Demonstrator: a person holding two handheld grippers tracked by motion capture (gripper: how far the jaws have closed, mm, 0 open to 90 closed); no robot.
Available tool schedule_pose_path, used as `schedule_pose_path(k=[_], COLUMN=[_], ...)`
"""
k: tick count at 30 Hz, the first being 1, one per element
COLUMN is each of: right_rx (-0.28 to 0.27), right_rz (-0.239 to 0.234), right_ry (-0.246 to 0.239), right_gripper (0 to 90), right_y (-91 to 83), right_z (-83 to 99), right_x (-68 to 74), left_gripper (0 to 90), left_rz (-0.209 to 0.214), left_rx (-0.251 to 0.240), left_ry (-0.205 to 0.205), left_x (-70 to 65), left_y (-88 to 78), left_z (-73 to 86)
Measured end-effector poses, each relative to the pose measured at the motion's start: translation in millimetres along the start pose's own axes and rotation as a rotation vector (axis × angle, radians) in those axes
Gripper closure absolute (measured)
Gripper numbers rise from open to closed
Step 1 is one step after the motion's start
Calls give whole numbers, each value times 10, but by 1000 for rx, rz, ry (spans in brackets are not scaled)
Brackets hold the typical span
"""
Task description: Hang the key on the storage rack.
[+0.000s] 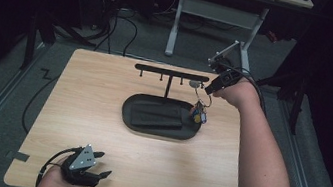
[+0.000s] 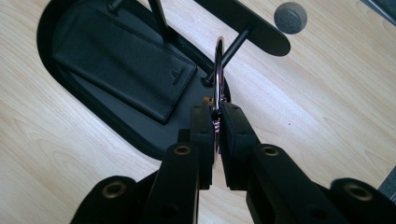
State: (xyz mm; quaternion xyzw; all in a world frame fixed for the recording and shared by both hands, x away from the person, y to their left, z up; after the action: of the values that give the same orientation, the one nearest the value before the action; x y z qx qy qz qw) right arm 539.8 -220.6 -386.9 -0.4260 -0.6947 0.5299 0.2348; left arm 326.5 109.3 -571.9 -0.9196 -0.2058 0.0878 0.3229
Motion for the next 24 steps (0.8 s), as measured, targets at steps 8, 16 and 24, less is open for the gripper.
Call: schedule_pose_path(k=[8, 16, 24], right_rx=[-4, -75, -135], right_rz=[12, 68, 73], right_ry=[15, 65, 39], right_gripper=[826, 593, 400], right_y=[57, -63, -92], right_z=[-32, -40, 172], right_x=[-49, -63, 95], left_gripper=[340, 340, 339], left_rz=[-2, -1, 0], left_rx=[-1, 1, 8], left_ry=[3, 4, 13], left_x=[-6, -1, -24], left_y=[-1, 0, 18], left_z=[0, -1, -11])
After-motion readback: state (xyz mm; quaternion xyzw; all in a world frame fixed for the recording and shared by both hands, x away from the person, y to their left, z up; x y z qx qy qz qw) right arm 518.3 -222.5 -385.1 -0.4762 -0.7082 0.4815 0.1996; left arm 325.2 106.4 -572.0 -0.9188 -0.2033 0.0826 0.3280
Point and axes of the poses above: each handheld gripper's, and its own axes: y roughly forward along the jaws, z roughly out of its underside, x roughly to its left, the point moved 8 cm from there along y, roughly forward along the jaws, and after that the axes turned 7 degrees about z, right-handed, at the moved point
